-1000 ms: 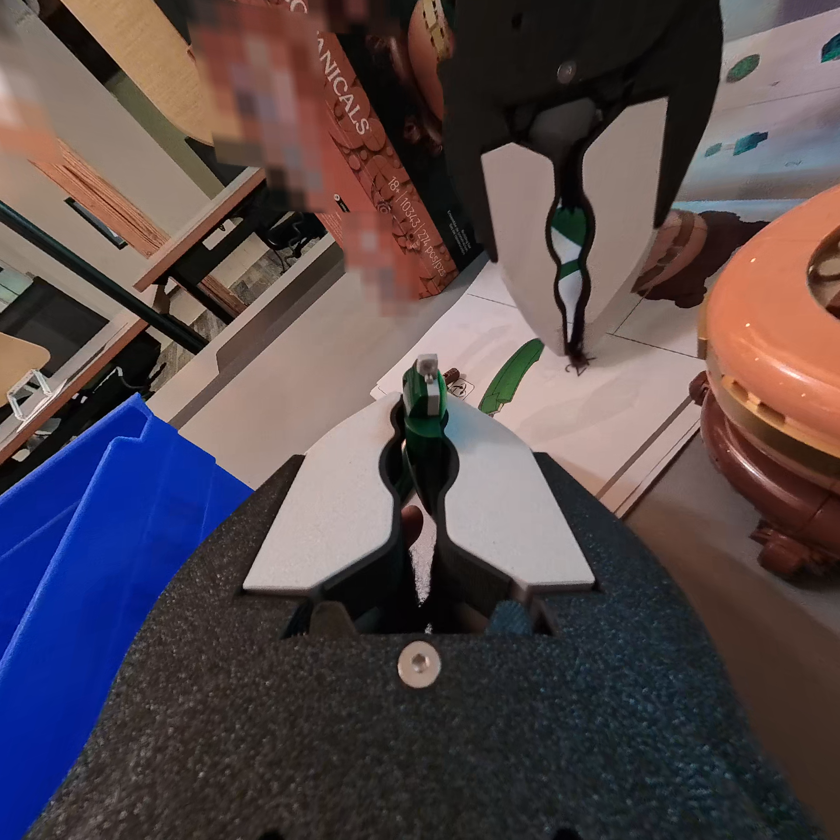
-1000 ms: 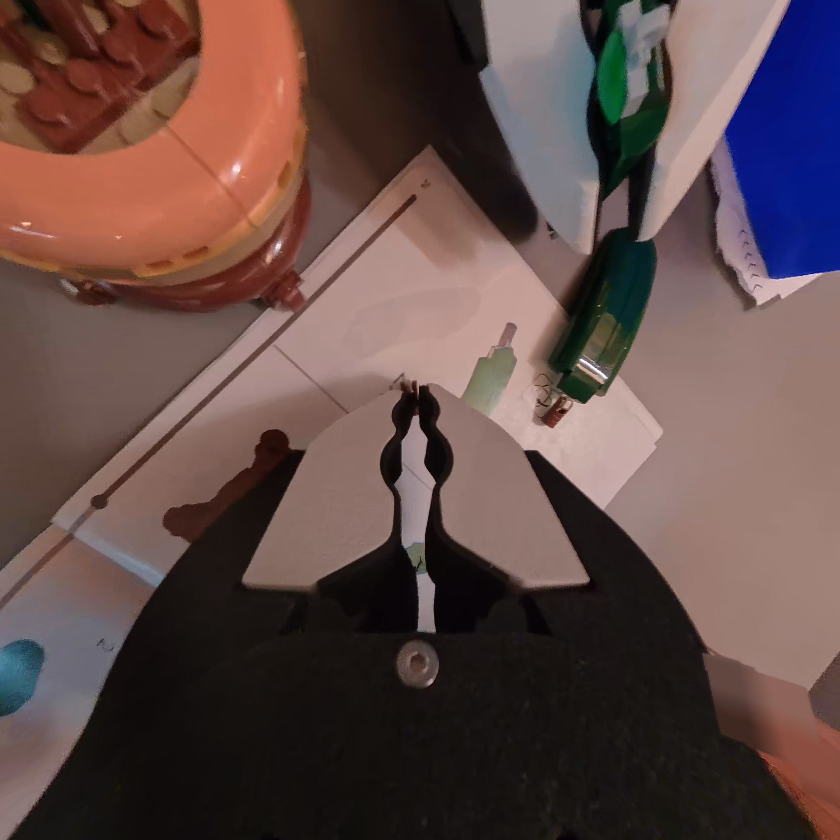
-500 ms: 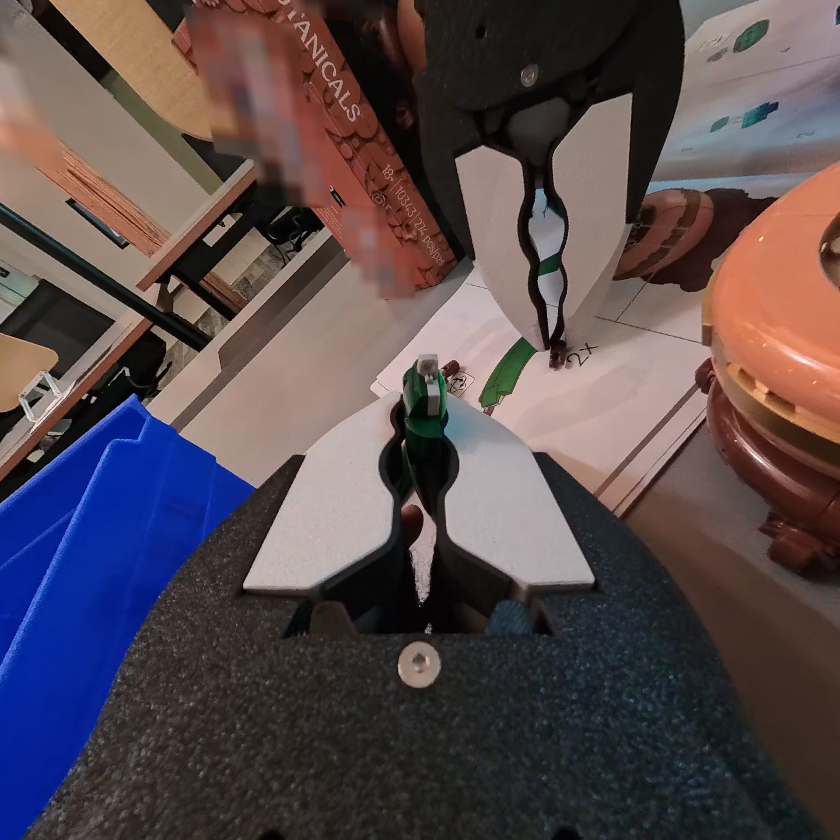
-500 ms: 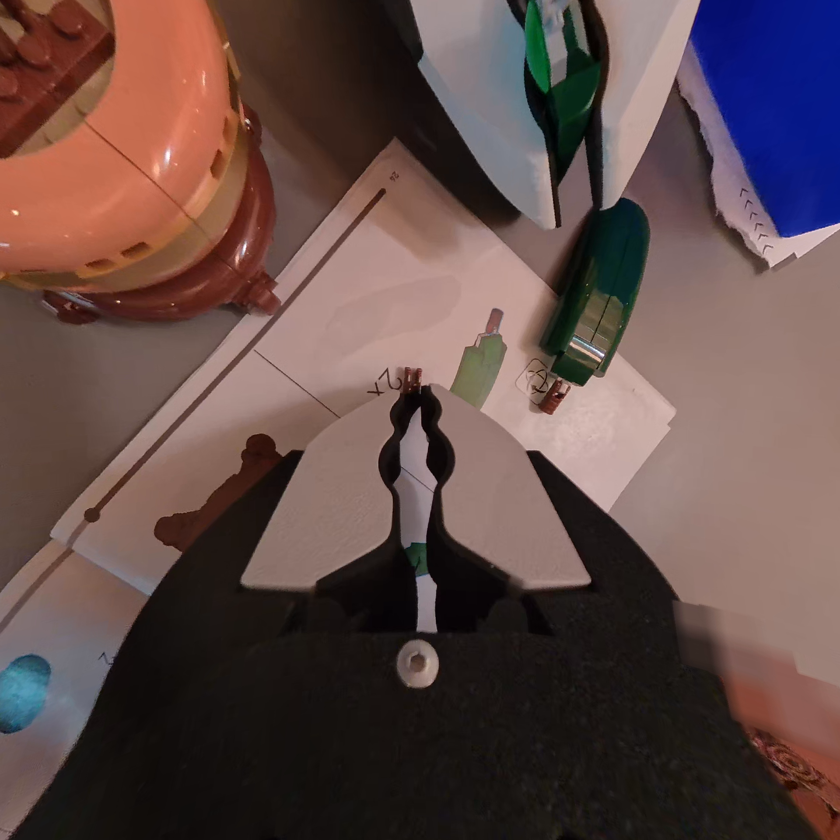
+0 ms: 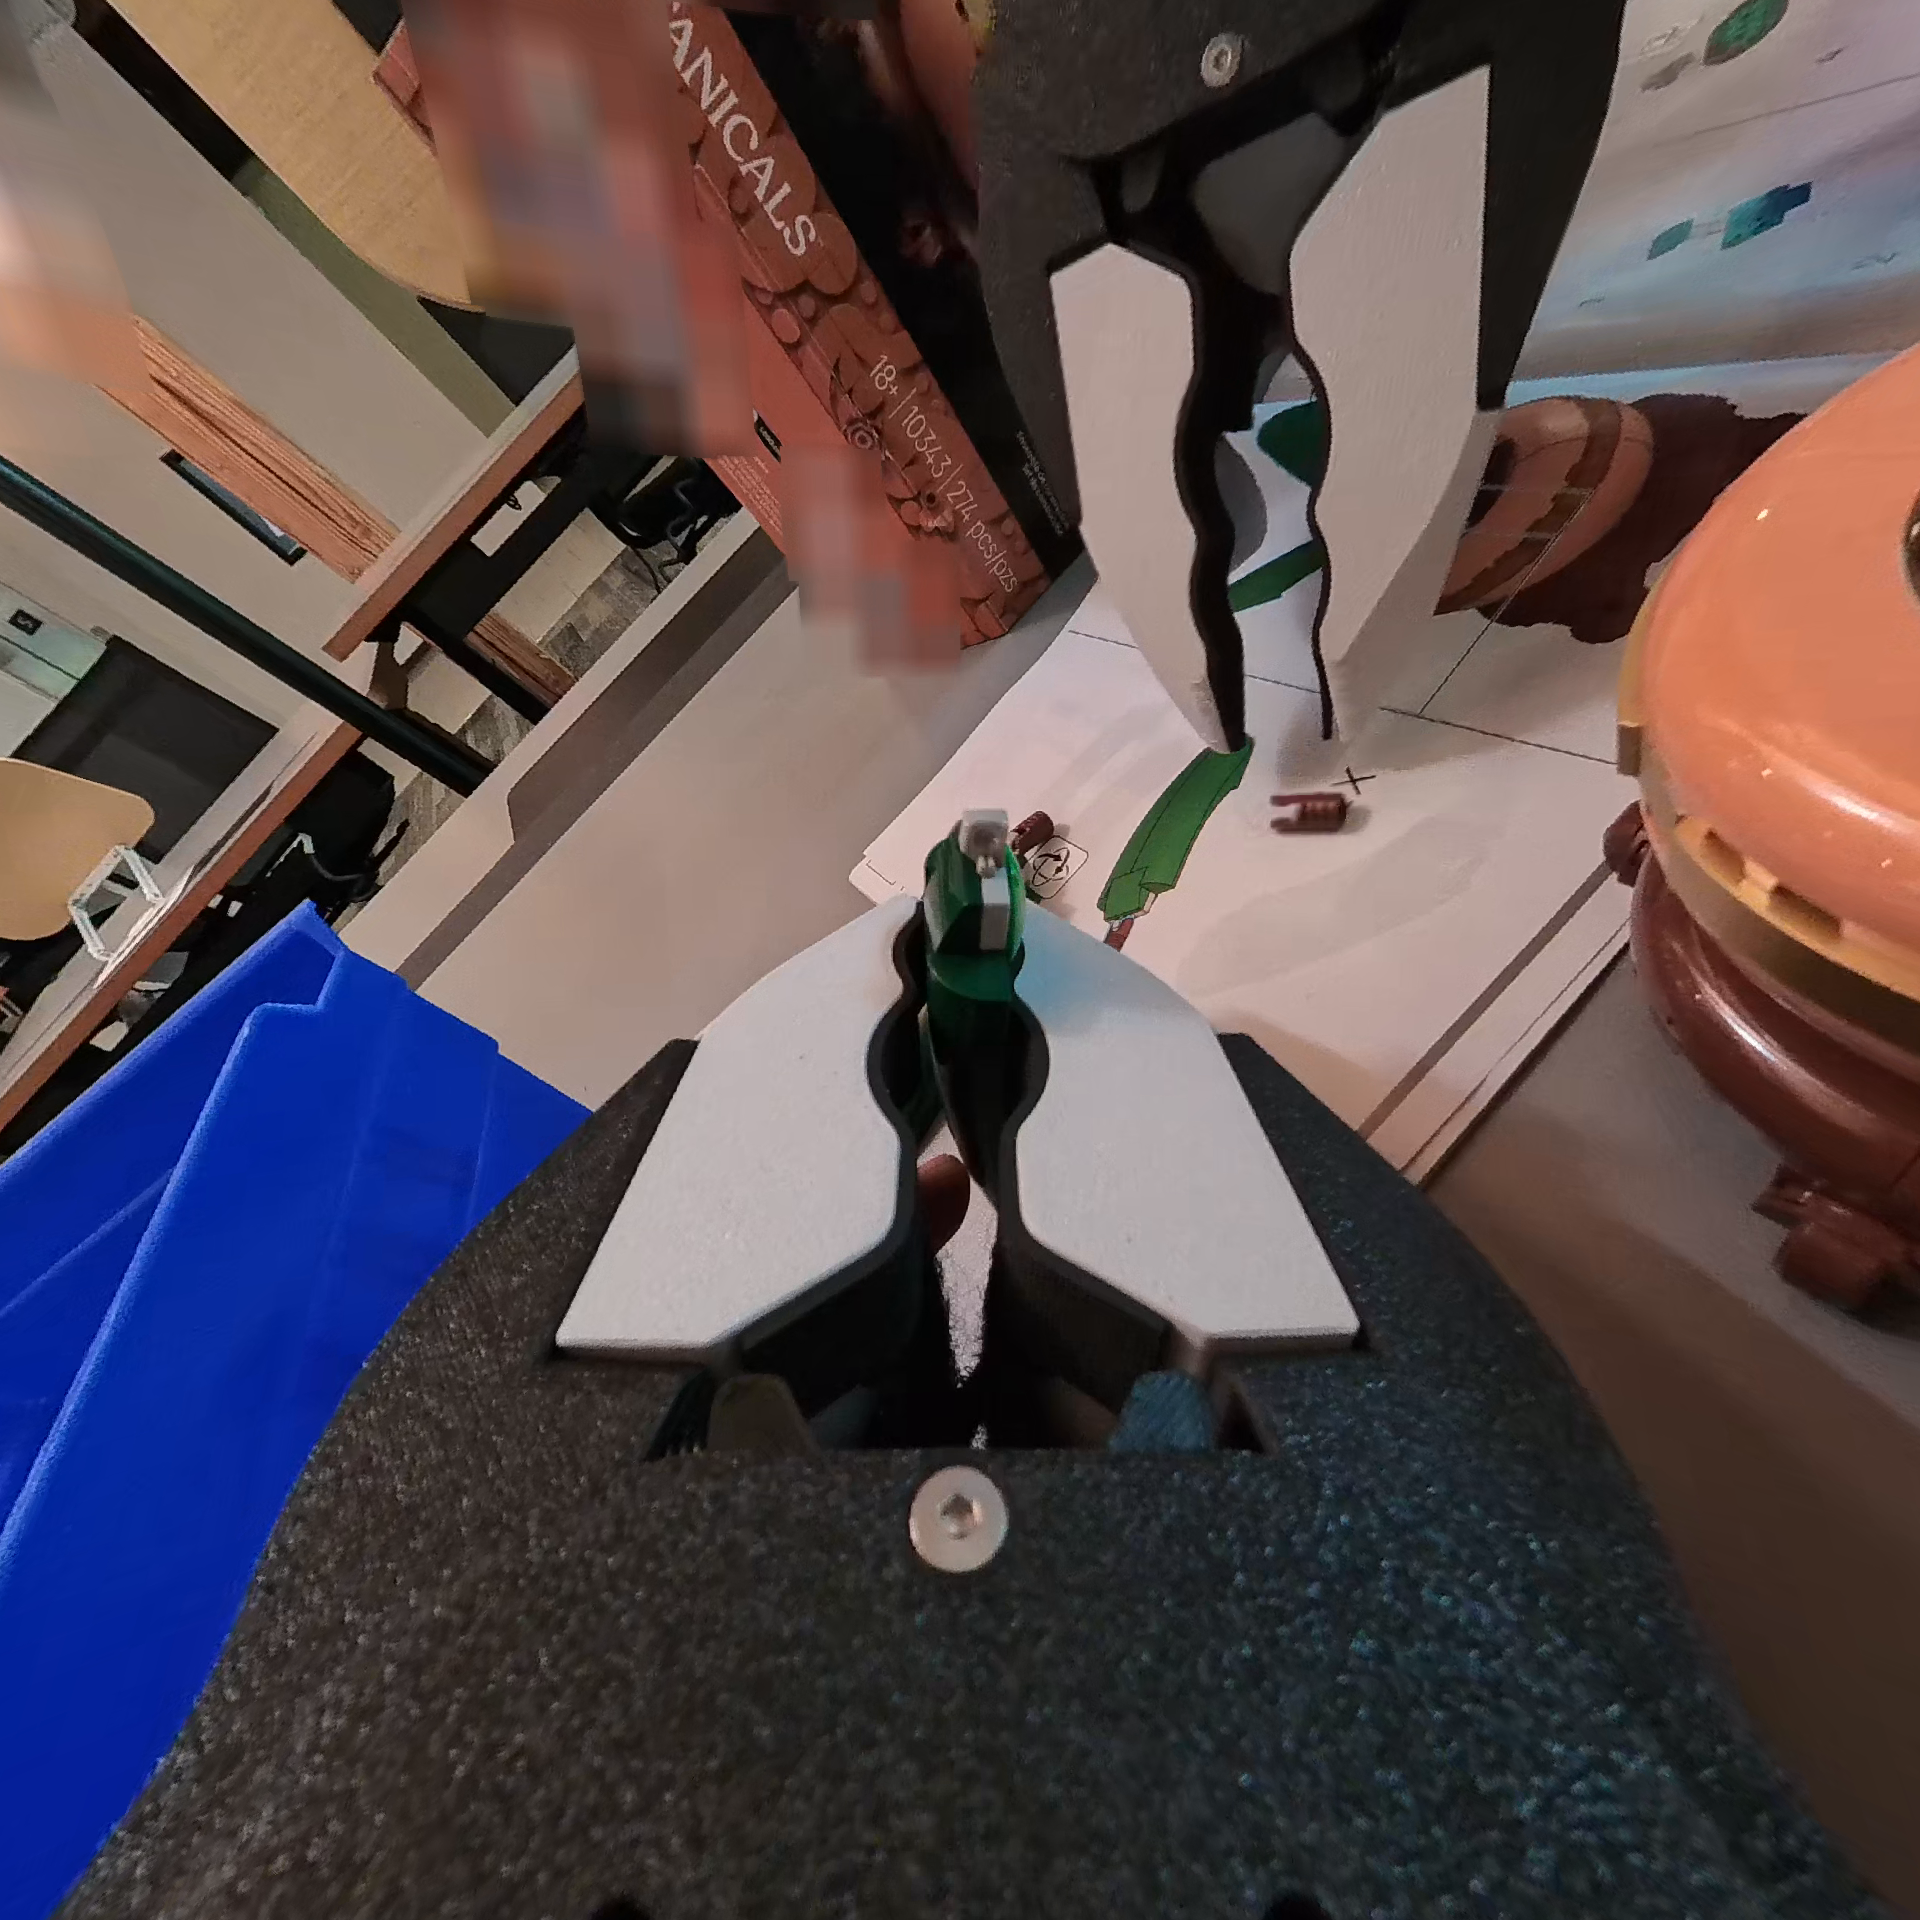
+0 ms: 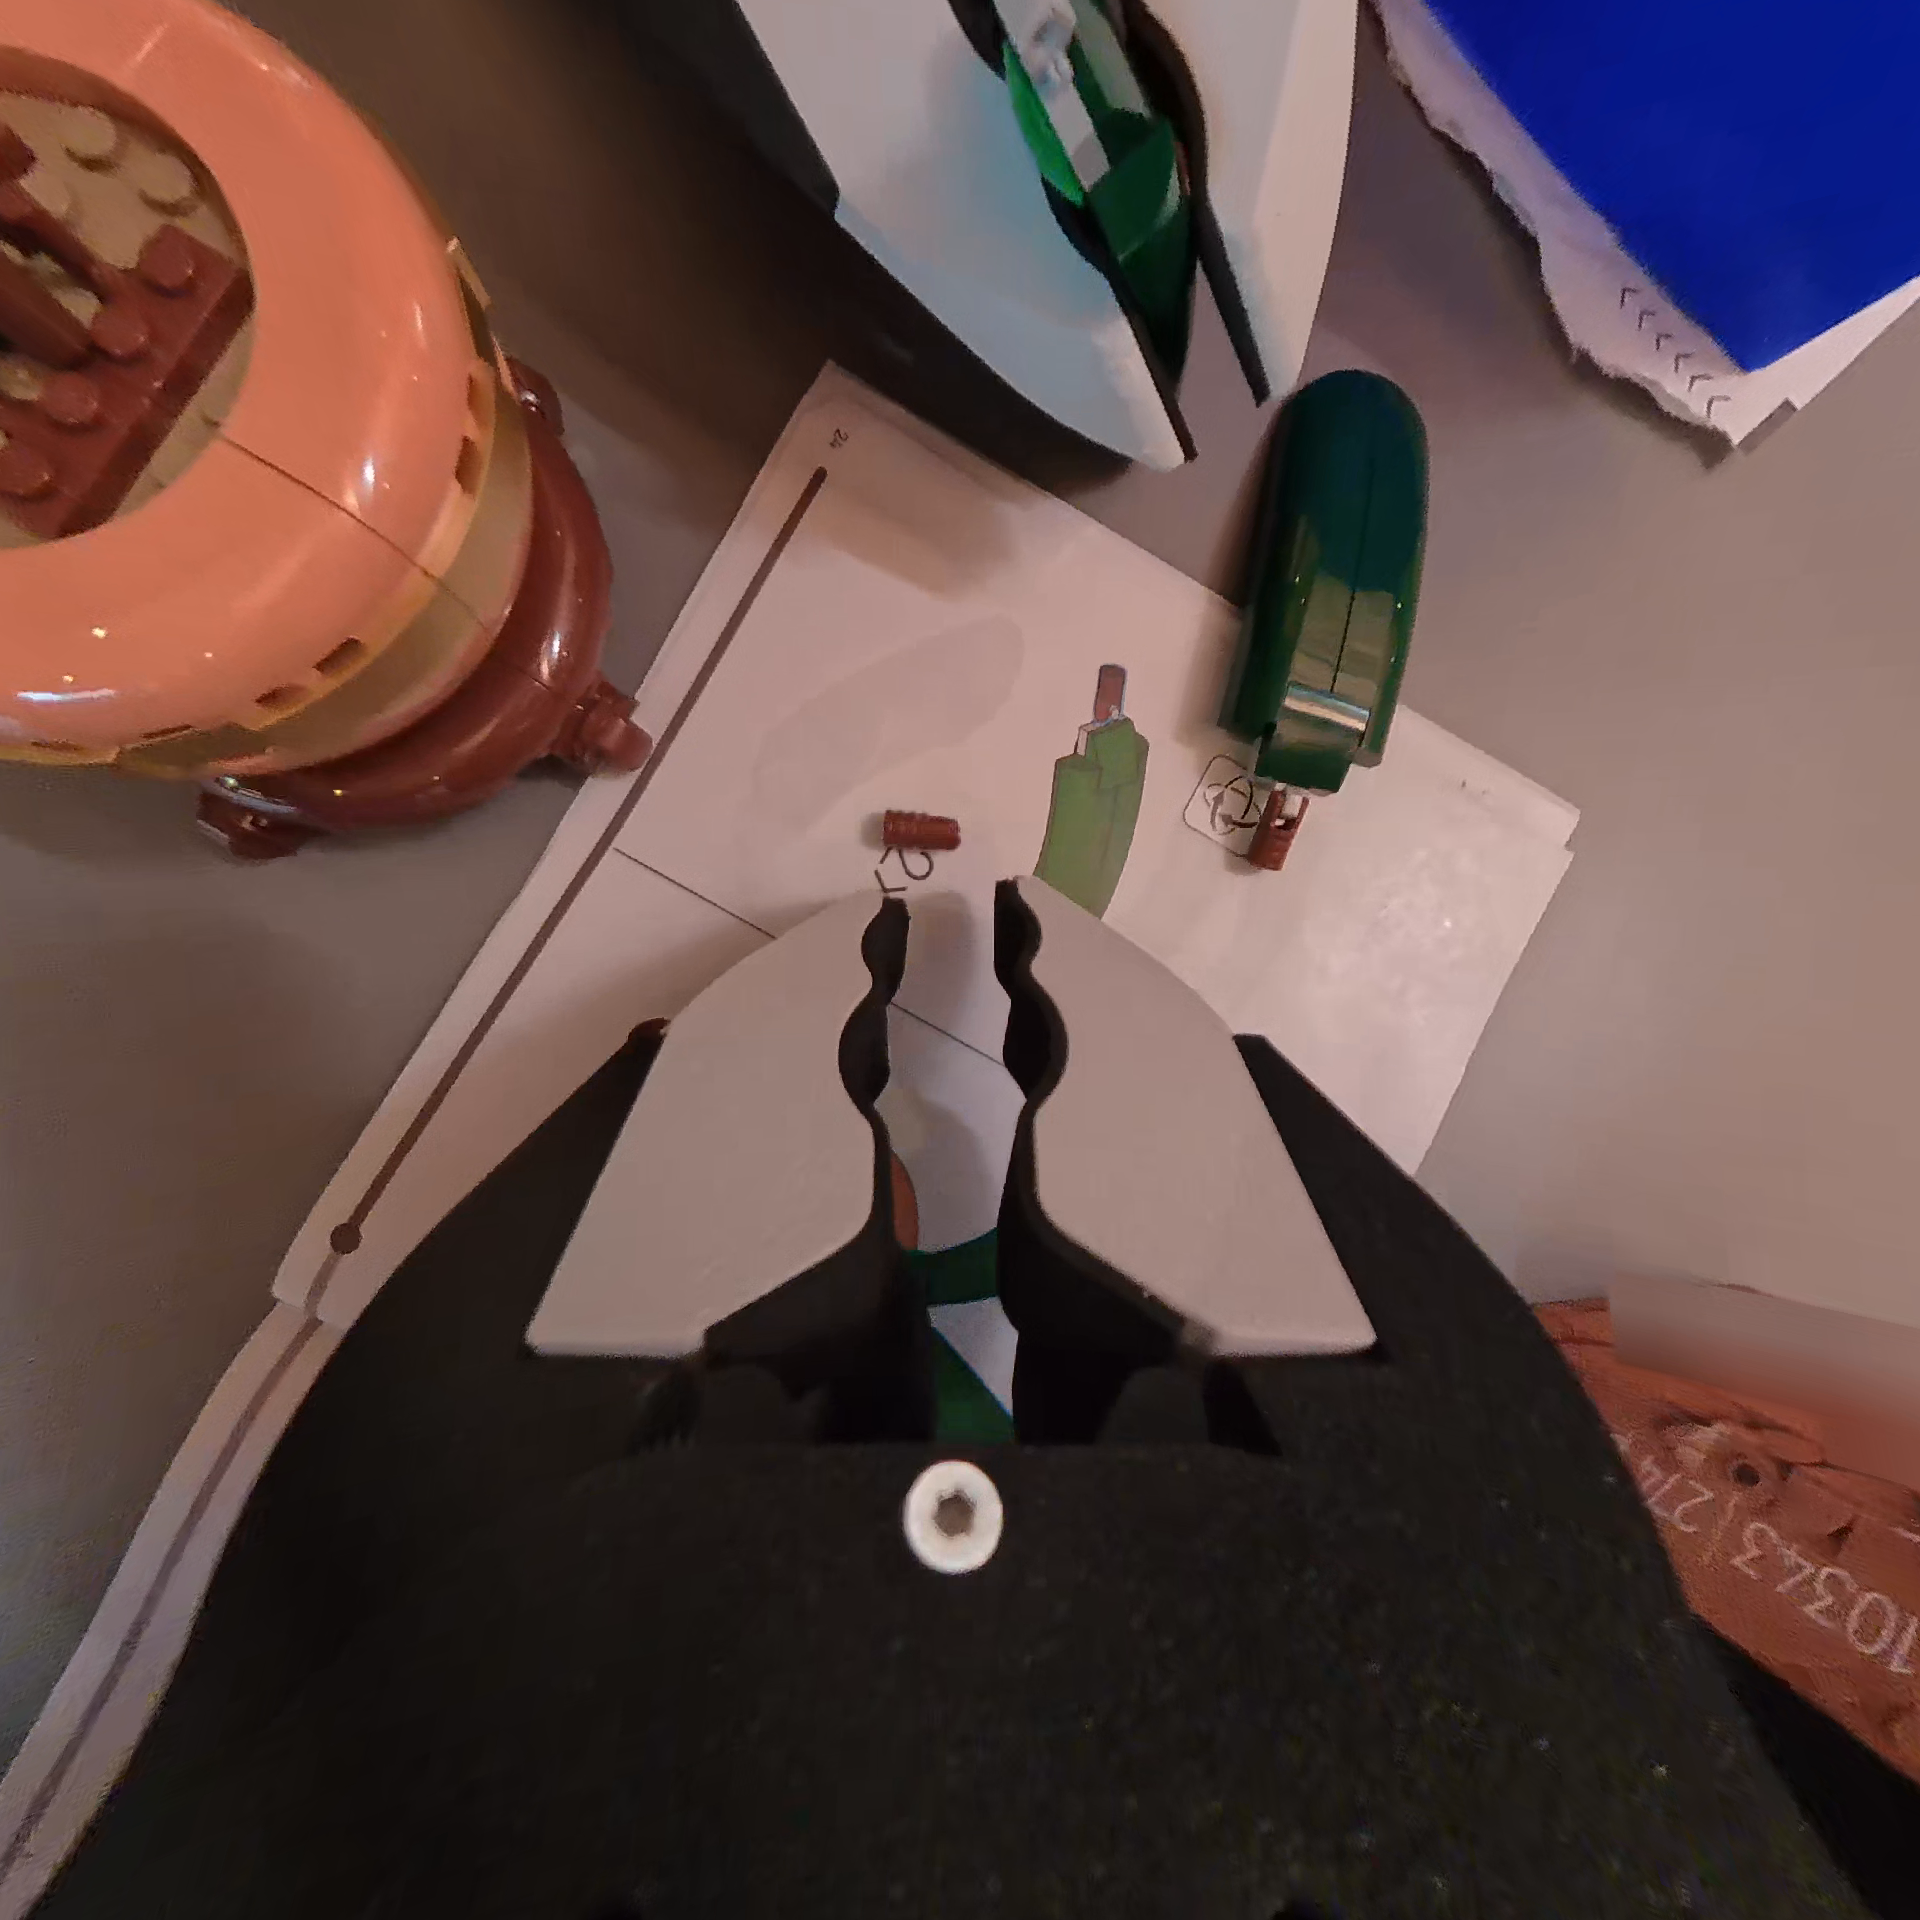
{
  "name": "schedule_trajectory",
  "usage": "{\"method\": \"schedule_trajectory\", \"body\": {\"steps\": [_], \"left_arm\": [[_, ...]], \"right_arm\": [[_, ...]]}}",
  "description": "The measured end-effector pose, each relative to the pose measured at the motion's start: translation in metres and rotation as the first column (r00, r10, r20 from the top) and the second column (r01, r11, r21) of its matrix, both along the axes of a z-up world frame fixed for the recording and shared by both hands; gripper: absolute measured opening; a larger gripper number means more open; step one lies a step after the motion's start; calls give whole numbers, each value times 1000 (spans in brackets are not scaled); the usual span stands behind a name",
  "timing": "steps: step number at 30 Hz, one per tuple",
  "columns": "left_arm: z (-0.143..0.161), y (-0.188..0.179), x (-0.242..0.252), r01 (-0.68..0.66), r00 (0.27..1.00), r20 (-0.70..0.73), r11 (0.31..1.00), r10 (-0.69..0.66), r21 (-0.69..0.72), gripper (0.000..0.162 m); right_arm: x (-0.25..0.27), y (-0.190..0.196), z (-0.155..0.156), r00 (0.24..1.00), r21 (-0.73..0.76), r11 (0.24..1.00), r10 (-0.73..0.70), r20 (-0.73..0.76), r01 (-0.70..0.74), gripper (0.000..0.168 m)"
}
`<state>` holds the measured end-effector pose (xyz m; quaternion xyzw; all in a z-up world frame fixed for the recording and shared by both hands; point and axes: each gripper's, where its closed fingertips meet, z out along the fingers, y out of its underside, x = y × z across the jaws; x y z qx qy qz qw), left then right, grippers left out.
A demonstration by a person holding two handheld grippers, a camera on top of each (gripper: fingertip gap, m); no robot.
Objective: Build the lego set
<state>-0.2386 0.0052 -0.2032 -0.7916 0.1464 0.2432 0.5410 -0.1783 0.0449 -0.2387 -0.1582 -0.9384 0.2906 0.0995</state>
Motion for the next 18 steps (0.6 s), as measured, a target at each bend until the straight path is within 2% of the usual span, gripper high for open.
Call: {"method": "schedule_trajectory", "body": {"steps": [2, 5, 7, 9, 12, 15, 18], "left_arm": [[0, 0, 0, -1, 1000, -2, 1000, 1, -1, 9], [0, 0, 0, -3, 1000, -2, 1000, 3, -1, 9], [0, 0, -1, -7, 1000, -2, 1000, 7, 0, 9], [0, 0, -1, -10, 1000, -3, 1000, 10, 0, 9], [0, -1, -2, -14, 1000, -6, 1000, 14, -2, 9], [0, -1, -2, -16, 1000, -4, 1000, 16, -3, 9], [0, -1, -1, -15, 1000, -3, 1000, 15, -3, 8]], "right_arm": [[2, -5, 1, 999, -50, 998, -29, 28, 30, 17], [-5, -7, 6, 977, -99, 973, -204, 69, 210, 14], [-8, -5, 7, 917, -121, 911, -381, 115, 394, 18], [-4, -11, 12, 847, -192, 827, -499, 182, 528, 19], [6, -13, 6, 739, -191, 714, -640, 212, 673, 17], [10, -14, -6, 636, -194, 605, -735, 237, 772, 17], [9, -17, -11, 563, -225, 517, -776, 283, 826, 18]]}}
